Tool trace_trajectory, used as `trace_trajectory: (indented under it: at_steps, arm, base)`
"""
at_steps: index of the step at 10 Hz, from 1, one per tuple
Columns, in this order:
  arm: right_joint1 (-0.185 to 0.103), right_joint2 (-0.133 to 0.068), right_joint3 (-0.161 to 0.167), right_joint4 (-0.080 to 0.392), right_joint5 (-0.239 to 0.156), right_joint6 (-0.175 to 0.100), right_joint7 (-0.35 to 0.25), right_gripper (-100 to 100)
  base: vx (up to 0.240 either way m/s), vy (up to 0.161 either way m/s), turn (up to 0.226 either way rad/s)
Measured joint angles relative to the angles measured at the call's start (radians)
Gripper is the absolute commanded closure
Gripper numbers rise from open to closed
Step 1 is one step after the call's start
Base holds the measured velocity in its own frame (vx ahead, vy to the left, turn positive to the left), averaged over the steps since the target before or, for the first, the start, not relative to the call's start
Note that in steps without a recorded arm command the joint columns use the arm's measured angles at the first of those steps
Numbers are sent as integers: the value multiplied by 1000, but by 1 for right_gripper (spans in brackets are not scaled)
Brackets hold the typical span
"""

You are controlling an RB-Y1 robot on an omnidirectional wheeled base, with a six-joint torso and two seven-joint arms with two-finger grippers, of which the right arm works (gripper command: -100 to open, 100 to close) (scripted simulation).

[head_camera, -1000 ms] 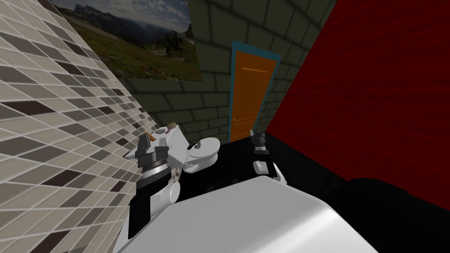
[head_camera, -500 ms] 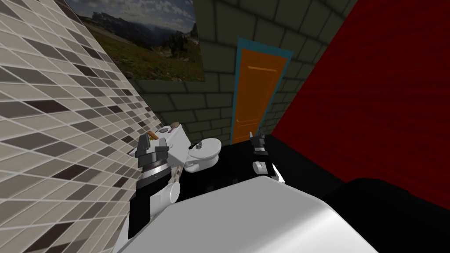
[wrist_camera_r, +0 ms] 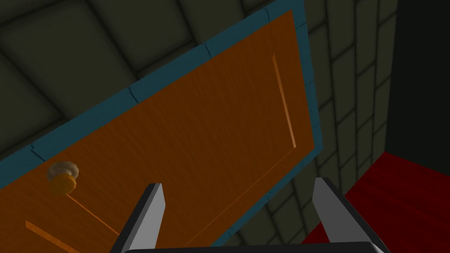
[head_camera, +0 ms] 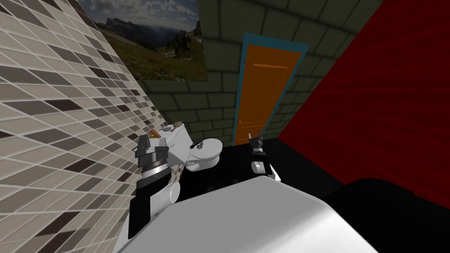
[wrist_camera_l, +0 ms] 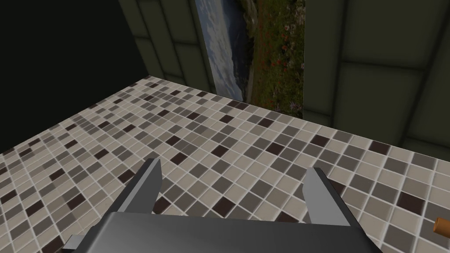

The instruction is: Pull the door open

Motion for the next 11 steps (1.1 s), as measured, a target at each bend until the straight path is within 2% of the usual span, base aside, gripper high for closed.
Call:
trace_trajectory:
  at_steps: [4, 11]
  arm:
    - [-17, -15, -4, 92, -64, -34, -81, -100]
    - [-66, -20, -7, 254, -176, -74, -214, -100]
  base:
    - [60, -118, 187]
    - [52, -123, 190]
